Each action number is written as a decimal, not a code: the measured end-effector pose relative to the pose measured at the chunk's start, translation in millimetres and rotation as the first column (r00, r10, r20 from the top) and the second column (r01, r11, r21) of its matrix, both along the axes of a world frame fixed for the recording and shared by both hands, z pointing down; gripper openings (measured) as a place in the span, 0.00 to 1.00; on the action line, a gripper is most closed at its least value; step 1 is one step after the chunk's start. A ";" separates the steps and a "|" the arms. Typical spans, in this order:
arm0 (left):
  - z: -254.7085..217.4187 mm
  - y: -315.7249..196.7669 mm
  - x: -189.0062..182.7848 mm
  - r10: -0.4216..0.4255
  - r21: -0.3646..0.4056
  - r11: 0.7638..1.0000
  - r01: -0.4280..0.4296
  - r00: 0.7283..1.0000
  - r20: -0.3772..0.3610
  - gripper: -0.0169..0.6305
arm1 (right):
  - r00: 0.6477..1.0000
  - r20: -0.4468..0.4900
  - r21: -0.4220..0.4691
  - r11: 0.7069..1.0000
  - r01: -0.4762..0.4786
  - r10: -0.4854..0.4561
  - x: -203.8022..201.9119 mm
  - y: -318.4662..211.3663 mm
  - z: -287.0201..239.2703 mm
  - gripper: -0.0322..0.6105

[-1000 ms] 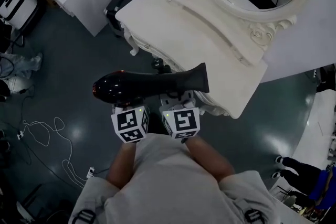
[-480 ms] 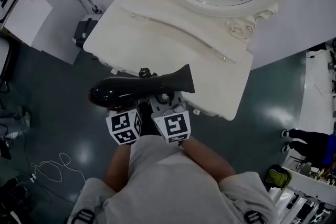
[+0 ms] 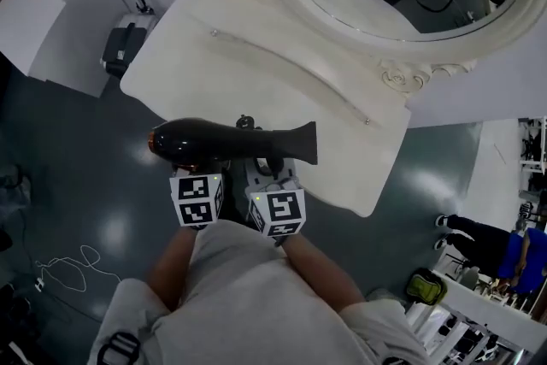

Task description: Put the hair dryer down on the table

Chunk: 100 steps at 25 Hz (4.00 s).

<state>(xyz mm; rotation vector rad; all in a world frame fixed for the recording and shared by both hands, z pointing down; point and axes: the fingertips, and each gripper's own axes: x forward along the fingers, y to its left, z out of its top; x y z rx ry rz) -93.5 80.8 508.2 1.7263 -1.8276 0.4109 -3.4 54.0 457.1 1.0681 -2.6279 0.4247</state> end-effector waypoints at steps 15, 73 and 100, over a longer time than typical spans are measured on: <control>49.0 -72.8 -7.0 0.231 -0.171 0.954 -0.248 0.966 -0.114 0.32 | 0.982 -0.061 -0.173 0.967 -0.187 0.179 -1.3 -59.2 63.5 0.21; 123.4 -146.8 -6.4 0.228 -0.412 0.847 -0.335 0.930 -0.288 0.32 | 0.920 -0.097 -0.671 0.659 -0.342 0.379 2.0 -133.9 187.4 0.21; 138.6 -165.6 -3.8 0.131 -0.425 0.867 -0.260 0.942 -0.310 0.31 | 0.859 -0.061 -0.619 0.655 -0.432 0.509 36.1 -121.3 160.0 0.22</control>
